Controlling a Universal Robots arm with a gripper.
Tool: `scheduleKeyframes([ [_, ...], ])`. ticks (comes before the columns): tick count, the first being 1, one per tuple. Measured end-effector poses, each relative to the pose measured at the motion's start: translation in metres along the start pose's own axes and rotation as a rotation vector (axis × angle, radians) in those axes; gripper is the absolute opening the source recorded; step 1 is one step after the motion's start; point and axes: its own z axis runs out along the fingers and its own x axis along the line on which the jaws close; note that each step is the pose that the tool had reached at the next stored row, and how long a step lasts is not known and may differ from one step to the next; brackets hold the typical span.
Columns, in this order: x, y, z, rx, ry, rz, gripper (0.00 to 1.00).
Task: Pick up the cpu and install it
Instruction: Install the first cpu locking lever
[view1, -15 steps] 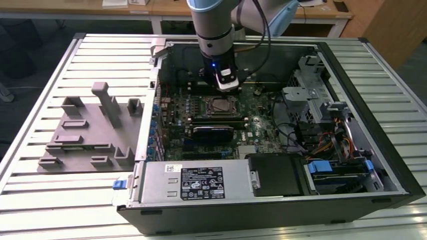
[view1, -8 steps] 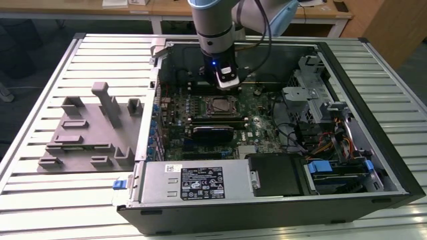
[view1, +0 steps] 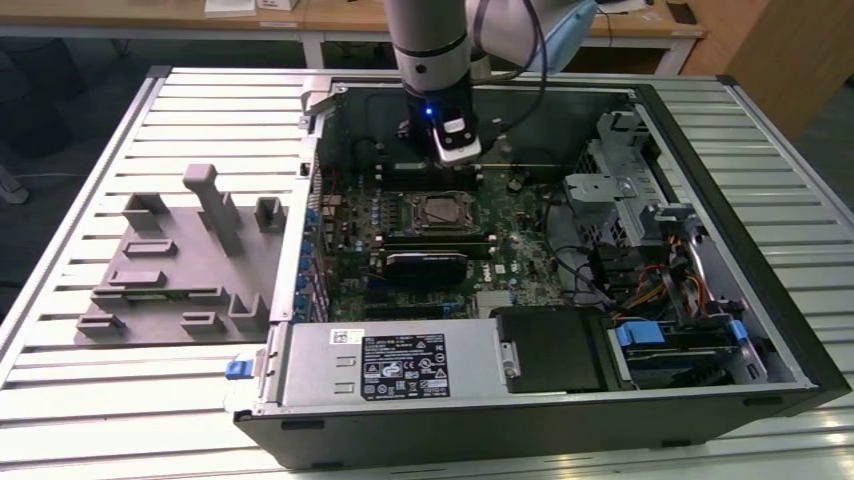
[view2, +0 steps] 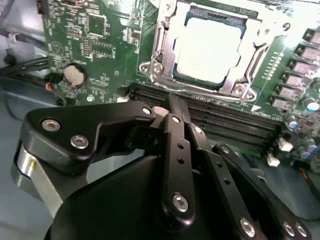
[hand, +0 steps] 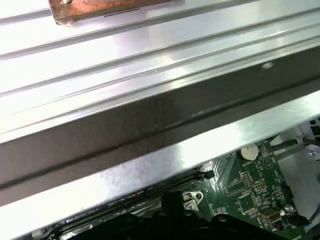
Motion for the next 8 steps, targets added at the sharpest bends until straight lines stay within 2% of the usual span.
scheduleKeyframes([
  [8,-0.0003,0.0004,-0.002,-0.0001,0.0,0.0,0.11],
])
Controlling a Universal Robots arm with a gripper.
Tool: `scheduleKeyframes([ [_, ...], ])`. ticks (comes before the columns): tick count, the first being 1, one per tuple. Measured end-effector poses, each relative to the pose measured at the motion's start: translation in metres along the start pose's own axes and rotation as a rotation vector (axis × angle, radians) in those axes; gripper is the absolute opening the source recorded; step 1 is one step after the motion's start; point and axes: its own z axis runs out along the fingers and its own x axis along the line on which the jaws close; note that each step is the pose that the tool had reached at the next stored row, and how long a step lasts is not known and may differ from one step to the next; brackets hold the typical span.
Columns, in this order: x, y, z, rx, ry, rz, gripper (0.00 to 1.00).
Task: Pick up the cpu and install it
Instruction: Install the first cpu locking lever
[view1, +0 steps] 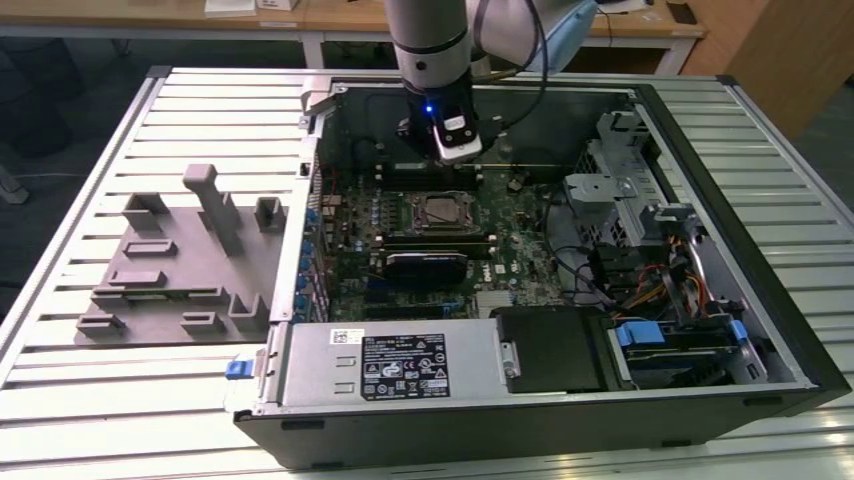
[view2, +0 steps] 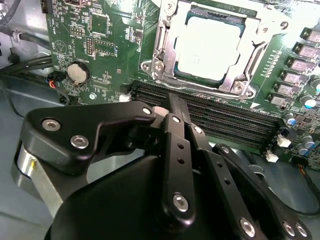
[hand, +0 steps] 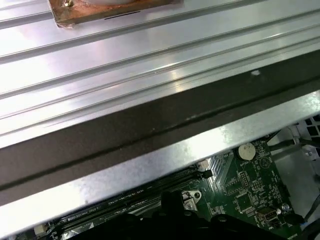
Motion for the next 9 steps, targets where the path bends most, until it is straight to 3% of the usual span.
scheduleKeyframes([
  [2,-0.0004,0.0001,0.0001,0.0075,0.0058,0.0,0.11],
  [9,-0.0073,0.0023,0.0021,0.0698,0.0445,-0.003,0.11],
])
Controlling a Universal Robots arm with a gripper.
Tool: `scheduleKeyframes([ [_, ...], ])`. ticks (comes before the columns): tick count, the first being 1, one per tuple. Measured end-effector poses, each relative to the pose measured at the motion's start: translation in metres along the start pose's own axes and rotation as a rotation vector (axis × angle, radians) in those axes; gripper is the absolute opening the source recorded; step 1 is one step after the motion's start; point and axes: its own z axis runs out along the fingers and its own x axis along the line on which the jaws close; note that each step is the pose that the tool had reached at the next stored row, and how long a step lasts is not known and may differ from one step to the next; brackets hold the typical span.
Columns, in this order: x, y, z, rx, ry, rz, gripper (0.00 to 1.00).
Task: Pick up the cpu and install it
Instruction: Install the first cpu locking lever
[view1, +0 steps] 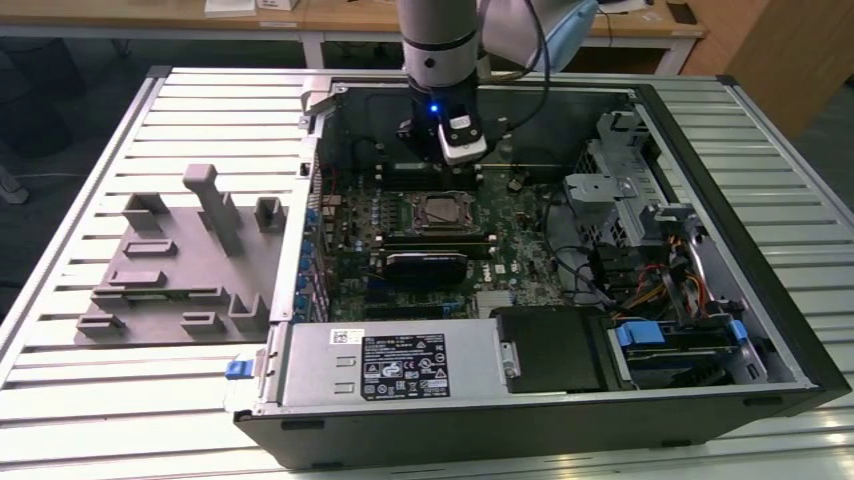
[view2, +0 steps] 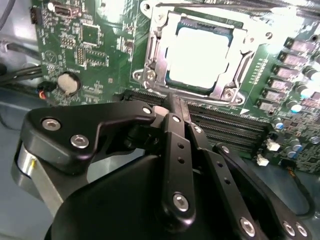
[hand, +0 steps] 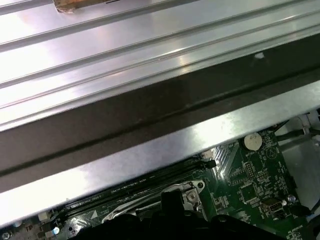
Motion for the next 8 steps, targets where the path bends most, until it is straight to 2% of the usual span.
scheduleKeyframes([
  [4,-0.0069,0.0005,0.001,0.0259,0.0306,0.0,0.11],
  [6,-0.0092,-0.0011,0.0012,0.0345,0.0473,0.001,0.11],
  [7,-0.0099,-0.0024,0.0014,0.0361,0.0521,0.001,0.11],
  [8,-0.0105,-0.0041,0.0015,0.0367,0.0538,0.001,0.11],
])
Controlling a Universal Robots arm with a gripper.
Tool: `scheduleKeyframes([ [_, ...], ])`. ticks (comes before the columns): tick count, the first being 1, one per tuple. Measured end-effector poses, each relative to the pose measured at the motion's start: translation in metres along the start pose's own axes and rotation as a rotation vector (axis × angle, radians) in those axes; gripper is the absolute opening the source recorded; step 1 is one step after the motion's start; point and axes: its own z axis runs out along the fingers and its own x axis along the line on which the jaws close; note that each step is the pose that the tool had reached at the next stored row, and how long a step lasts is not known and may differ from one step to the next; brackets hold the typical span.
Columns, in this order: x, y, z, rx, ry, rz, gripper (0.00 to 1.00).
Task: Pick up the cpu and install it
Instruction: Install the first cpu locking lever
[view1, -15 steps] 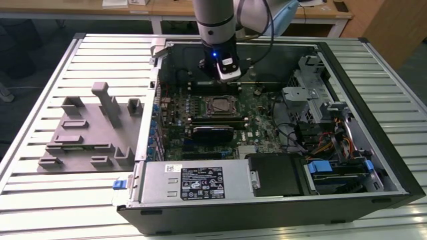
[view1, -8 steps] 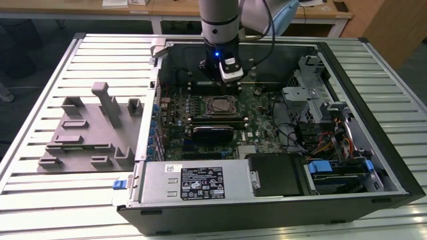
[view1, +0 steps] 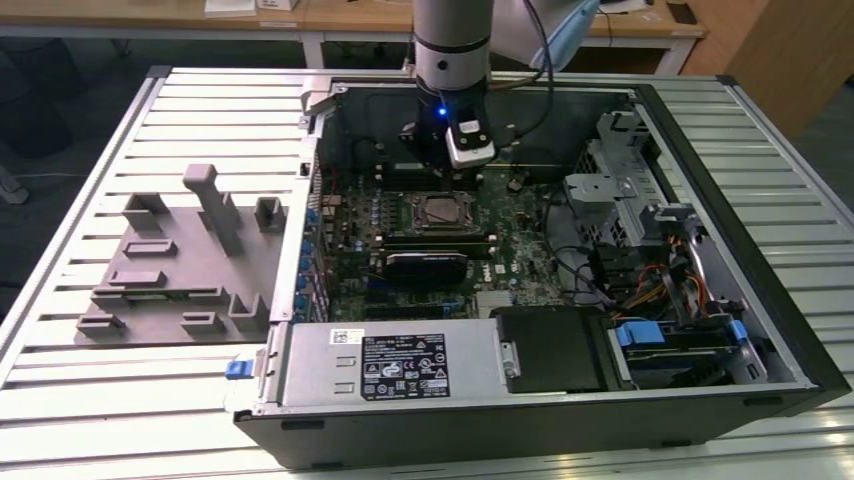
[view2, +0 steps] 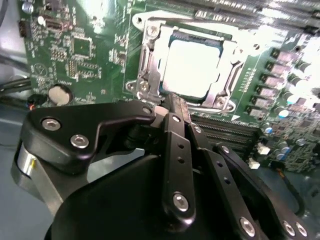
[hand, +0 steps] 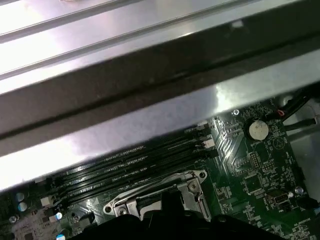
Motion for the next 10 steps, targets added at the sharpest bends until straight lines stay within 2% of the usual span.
scheduleKeyframes([
  [5,-0.0036,-0.0095,0.0,0.0001,0.0005,0.0,0.11],
  [10,-0.0058,-0.0153,0.0002,0.0003,0.0008,0.0,0.11],
])
